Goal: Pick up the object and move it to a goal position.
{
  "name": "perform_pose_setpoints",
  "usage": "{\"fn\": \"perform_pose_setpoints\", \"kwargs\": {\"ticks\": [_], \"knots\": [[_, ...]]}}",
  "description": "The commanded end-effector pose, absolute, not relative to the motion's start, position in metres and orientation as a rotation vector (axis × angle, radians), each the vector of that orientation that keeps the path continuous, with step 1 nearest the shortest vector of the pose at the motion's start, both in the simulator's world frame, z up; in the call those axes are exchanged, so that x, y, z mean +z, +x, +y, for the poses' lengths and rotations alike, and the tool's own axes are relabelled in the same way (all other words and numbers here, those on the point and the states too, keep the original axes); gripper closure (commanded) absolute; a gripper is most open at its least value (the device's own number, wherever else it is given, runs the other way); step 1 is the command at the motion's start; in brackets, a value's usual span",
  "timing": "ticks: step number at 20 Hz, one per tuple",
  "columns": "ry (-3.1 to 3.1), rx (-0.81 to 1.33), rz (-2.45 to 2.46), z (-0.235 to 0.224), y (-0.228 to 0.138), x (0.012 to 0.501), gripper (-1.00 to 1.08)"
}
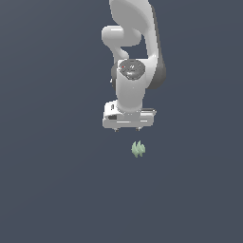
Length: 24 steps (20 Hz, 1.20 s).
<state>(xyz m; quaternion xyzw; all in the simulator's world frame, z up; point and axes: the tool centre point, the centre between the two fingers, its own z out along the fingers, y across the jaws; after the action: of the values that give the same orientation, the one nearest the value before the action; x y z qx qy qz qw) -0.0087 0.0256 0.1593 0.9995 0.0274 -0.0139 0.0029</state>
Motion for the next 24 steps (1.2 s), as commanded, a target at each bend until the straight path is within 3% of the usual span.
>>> {"fn": "perform_pose_setpoints", "kwargs": {"ticks": [1,14,24], "knots": [[3.134,-0.044,0.086,0.026,-0.009,0.159,-0.92],[3.166,-0.099,0.042,0.034,-0.02,0.143,-0.92],[3.151,-0.063,0.15,0.05,-0.001,0.125,-0.92]]}}
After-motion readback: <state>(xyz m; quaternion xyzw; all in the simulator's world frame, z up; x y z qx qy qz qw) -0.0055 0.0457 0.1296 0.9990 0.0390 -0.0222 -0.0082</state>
